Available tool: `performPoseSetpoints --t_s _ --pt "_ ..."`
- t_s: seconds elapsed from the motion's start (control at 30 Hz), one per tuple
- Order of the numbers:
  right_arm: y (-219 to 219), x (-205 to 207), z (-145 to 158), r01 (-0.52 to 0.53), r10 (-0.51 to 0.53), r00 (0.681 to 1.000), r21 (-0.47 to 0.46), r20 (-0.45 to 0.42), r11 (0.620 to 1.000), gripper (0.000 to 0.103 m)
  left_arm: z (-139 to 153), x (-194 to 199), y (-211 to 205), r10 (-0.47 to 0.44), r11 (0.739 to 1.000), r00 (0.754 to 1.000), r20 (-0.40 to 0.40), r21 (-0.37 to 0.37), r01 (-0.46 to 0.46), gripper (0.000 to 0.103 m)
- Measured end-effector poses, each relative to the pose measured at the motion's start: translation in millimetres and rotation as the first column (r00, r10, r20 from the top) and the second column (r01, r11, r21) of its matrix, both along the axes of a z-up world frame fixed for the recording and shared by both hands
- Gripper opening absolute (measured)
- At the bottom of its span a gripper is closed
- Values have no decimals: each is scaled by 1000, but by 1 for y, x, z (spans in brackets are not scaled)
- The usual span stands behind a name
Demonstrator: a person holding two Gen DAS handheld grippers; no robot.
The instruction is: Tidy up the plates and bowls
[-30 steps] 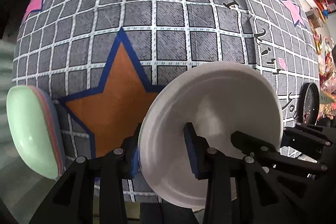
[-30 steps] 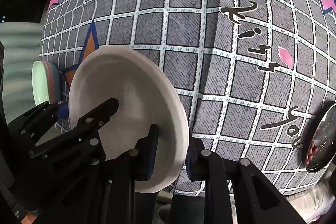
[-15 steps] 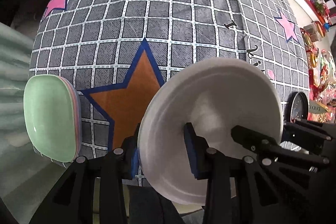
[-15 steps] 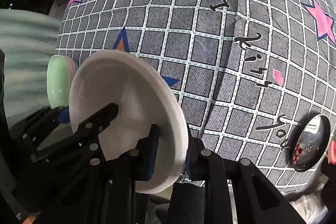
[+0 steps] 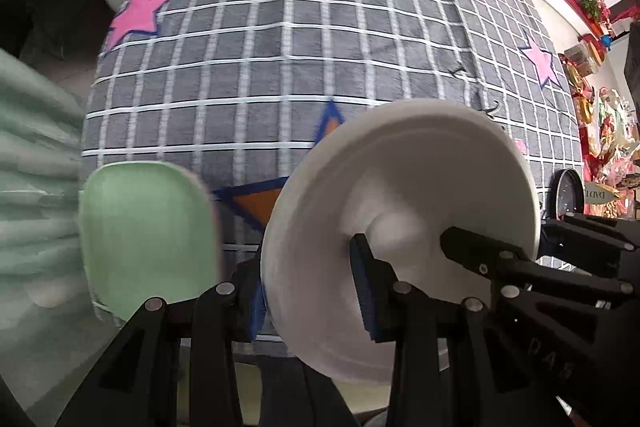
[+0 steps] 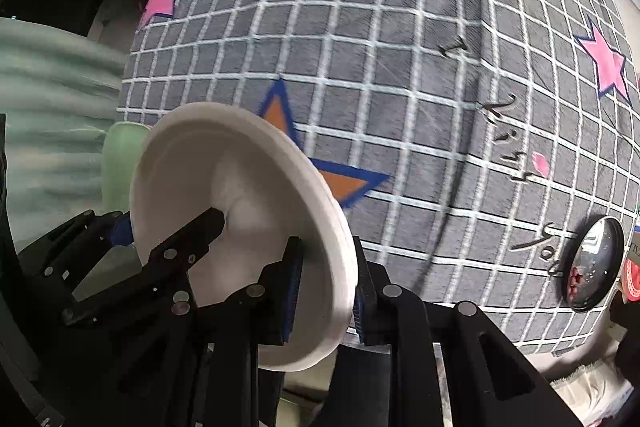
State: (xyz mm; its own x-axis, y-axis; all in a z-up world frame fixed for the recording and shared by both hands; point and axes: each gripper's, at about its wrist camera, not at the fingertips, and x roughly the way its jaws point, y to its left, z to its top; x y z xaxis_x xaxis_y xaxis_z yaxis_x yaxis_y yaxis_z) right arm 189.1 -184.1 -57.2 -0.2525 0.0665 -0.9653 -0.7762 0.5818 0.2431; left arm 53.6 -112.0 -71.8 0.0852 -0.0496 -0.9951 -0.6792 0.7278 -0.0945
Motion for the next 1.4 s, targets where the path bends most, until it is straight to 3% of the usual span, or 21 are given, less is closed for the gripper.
performPoseSetpoints --t_s 0.1,0.63,0.9,1.07,1.17,1.27,1.33,1.37,1.4 --pt "17 -22 4 -23 23 1000 9 -2 1000 25 5 -33 23 19 1000 1000 -4 9 -19 40" --pt "104 -116 -13 -156 157 987 20 -24 988 25 -16 -111 85 154 988 987 -45 21 -153 40" --pt "134 -139 -41 -163 163 986 6 -41 987 25 -34 -130 106 154 988 986 -69 14 -153 39" --pt "149 -148 -63 -163 163 986 -11 -34 987 25 -47 -128 111 105 994 991 -88 29 -103 39" --pt "143 -153 -73 -182 181 983 -36 -27 983 25 -47 -124 107 57 996 993 -99 68 -51 45" --pt "141 -159 -74 -182 181 983 -41 -15 983 26 -43 -124 107 55 995 992 -111 87 -45 65" --pt "136 -150 -66 -175 176 984 -44 6 983 32 -36 -126 109 58 994 993 -103 102 -47 69" --pt "134 -148 -62 -175 178 983 -60 44 983 53 -33 -129 111 61 992 993 -105 114 -49 72" --pt "132 -142 -58 -169 174 982 -68 70 983 78 -30 -131 114 64 992 993 -99 116 -53 81"
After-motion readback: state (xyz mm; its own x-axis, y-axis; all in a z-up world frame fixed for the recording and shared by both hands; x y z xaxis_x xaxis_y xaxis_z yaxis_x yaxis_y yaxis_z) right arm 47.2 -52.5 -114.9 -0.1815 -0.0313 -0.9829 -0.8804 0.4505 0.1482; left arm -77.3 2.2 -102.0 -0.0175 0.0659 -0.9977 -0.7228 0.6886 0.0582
